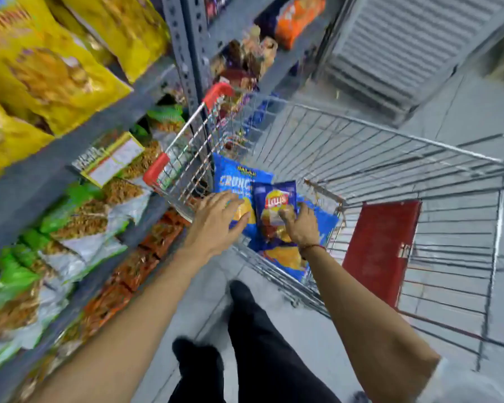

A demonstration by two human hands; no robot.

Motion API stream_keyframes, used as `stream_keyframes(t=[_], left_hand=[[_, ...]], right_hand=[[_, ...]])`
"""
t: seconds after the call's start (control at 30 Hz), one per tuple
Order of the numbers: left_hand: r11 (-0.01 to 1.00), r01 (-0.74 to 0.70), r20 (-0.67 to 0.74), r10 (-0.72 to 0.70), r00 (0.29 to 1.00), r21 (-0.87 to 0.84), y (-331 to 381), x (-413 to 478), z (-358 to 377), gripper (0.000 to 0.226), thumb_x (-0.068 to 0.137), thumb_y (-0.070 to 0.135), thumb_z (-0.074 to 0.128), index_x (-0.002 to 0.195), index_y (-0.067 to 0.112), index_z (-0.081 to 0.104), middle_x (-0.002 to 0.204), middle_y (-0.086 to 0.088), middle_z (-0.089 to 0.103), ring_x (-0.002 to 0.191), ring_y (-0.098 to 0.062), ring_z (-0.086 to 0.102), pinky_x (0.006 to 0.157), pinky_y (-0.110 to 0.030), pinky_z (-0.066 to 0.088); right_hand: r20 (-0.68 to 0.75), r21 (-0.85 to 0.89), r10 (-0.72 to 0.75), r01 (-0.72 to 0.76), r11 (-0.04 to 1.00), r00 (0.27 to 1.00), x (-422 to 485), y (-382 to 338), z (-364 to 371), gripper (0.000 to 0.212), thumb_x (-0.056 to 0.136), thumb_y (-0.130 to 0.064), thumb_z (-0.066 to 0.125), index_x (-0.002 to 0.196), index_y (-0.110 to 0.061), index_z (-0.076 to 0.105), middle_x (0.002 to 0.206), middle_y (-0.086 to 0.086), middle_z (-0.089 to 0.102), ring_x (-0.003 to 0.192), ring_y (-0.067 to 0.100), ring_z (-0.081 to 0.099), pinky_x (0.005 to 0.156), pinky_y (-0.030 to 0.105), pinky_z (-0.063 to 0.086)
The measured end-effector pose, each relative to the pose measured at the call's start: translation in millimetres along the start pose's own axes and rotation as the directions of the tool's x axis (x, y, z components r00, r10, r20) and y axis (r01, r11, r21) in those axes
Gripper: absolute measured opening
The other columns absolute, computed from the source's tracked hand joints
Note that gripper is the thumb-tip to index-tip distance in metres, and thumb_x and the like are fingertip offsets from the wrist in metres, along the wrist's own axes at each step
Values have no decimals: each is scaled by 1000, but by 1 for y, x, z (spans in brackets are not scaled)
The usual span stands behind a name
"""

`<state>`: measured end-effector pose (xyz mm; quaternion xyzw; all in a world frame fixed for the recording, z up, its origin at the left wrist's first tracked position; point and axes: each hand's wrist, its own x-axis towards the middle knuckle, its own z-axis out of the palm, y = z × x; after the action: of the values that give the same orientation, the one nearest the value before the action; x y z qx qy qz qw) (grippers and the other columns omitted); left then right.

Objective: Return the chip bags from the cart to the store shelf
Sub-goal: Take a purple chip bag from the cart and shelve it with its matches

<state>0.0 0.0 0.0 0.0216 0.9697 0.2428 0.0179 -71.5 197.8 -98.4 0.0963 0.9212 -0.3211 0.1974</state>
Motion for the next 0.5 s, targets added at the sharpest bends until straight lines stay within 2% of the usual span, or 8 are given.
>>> stream_keyframes(t=[0.07, 0.13, 0.23, 0.3, 0.4, 0.5], left_hand=[[1000, 5, 6, -5, 1000, -13, -6, 5, 7, 30, 84, 28, 56, 96, 4, 70, 100, -16, 72, 97, -30, 65, 86, -41, 49], [999, 47, 7, -47, 999, 18, -9, 6, 9, 33, 86, 33, 50, 92, 7, 70, 93, -12, 74, 89, -29, 67, 78, -38, 50], [998, 48, 10, -49, 999, 44, -11, 5, 15, 48, 88, 44, 32, 92, 14, 70, 90, -4, 75, 88, -25, 66, 76, -36, 47], [998, 42, 1, -42, 999, 39, -13, 6, 16, 49, 88, 43, 29, 93, 16, 70, 91, -2, 75, 88, -23, 67, 75, -35, 45], [999, 29, -24, -29, 999, 36, -13, 6, 17, 46, 88, 38, 31, 91, 15, 70, 87, -2, 75, 85, -23, 68, 71, -32, 44], [999, 23, -42, -22, 999, 35, -13, 6, 17, 45, 88, 36, 32, 90, 14, 71, 86, -3, 76, 82, -23, 68, 69, -30, 43]], right_hand=[[20, 32, 70, -70, 997, 997, 12, 7, 6, 60, 87, -34, 65, 127, 8, 48, 131, 31, 50, 125, 41, 44, 102, 43, 32], [37, 141, 165, -168, 976, 986, 24, 17, 11, 60, 82, -32, 71, 124, 7, 51, 130, 26, 54, 123, 39, 49, 99, 41, 38], [127, 273, 267, -293, 916, 955, 39, 27, 21, 70, 75, -30, 79, 129, 2, 48, 130, 20, 57, 119, 36, 55, 100, 43, 44], [190, 299, 280, -327, 896, 941, 50, 32, 28, 71, 71, -28, 82, 127, 0, 49, 126, 18, 60, 115, 35, 57, 100, 46, 47], [274, 323, 278, -361, 875, 920, 58, 36, 34, 86, 68, -30, 83, 138, -2, 41, 122, 10, 55, 109, 28, 55, 96, 38, 47], [318, 354, 284, -391, 850, 905, 61, 38, 38, 100, 67, -32, 84, 145, -3, 28, 142, 14, 45, 127, 32, 48, 101, 40, 44]])
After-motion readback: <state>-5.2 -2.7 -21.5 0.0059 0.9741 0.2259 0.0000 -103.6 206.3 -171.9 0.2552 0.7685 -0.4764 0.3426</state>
